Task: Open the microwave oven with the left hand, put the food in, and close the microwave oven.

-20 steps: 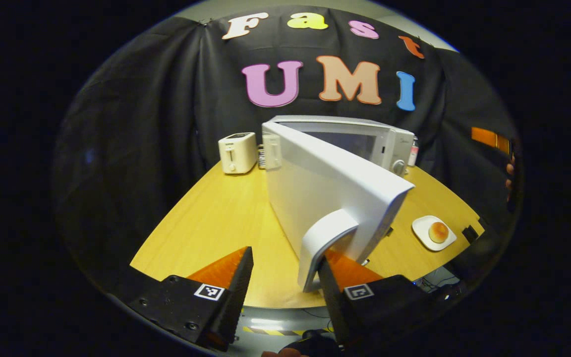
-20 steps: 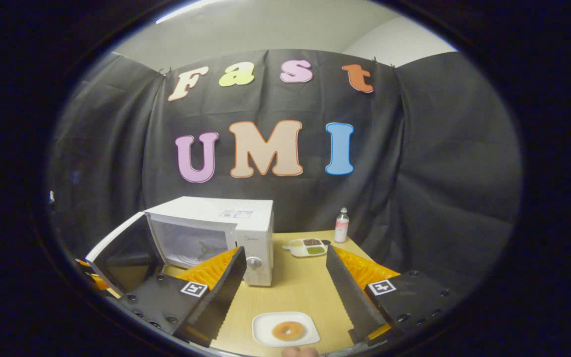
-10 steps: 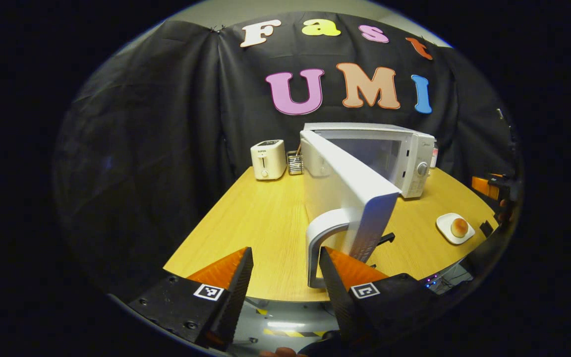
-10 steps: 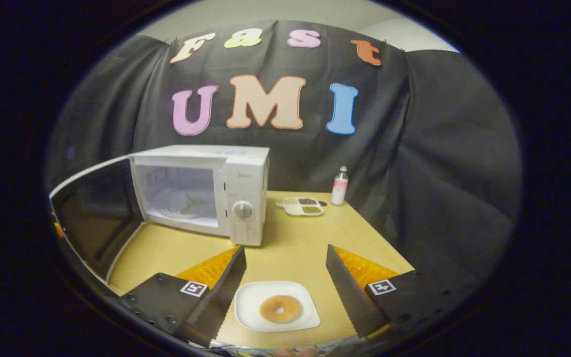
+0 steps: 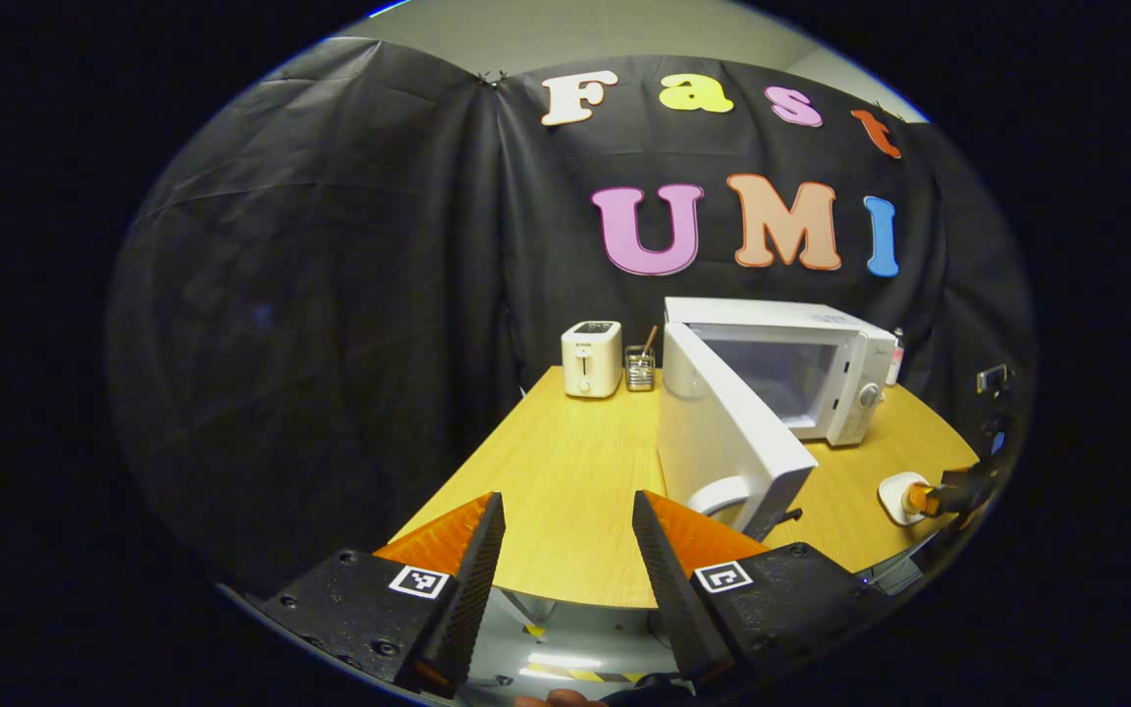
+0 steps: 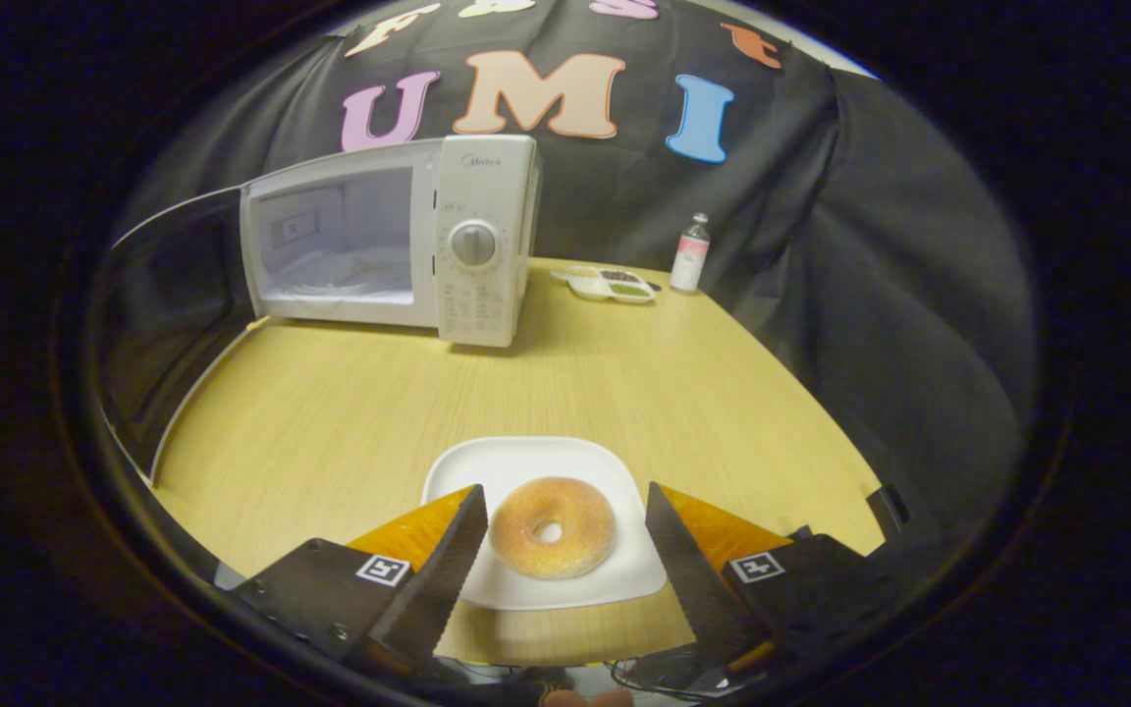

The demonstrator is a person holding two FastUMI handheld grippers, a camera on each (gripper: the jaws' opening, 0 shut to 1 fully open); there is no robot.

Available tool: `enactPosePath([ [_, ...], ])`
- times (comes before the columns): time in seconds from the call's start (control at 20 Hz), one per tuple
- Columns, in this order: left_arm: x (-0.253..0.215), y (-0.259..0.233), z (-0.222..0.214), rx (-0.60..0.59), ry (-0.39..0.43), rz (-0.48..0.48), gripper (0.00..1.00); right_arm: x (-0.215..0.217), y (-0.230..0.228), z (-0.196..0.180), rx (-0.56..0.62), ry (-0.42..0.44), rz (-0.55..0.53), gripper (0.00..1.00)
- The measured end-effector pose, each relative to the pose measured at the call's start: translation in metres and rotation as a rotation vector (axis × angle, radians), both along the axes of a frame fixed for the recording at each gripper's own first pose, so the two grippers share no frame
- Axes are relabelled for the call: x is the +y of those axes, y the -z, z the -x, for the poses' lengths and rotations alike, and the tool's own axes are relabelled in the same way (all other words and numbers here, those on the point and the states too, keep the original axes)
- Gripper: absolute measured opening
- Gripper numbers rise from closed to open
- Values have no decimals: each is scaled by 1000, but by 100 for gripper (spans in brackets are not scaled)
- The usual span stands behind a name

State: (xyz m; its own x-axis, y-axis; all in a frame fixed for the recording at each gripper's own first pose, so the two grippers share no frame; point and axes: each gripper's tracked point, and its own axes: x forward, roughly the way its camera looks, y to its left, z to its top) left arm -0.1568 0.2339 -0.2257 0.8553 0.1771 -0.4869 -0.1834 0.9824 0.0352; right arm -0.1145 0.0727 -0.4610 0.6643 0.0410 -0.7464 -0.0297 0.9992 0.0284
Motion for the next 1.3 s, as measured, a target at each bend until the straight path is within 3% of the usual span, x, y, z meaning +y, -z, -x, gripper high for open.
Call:
enactPosePath([
  [0.3, 13, -23, -10, -56, -28, -45, 75, 3, 23, 3, 68, 59, -15, 100],
  [0.4, 12, -30, -12, -69, -21, -56, 80, 8, 26, 4, 96, 77, -40, 96],
  [0.45, 10, -32, -14, -75, -22, -47, 76, 7, 26, 3, 98, 85, -41, 89],
  [0.5, 8, -33, -15, -80, -25, -40, 80, 7, 27, 4, 106, 85, -41, 85],
  [0.55, 7, -33, -16, -87, -28, -41, 76, 8, 27, 3, 108, 82, -36, 90],
  [0.6, 6, -33, -18, -92, -30, -42, 76, 8, 27, 4, 112, 76, -31, 80],
  [0.85, 0, -38, -24, -124, -31, -23, 76, 10, 23, 4, 143, 71, -48, 79],
  [1.05, 0, -34, -25, -124, -43, -11, 76, 39, 5, -10, 126, 79, -147, 79],
  [1.3, 3, -33, -17, -115, -41, -41, 76, 111, -27, -55, 110, 104, -363, 79],
])
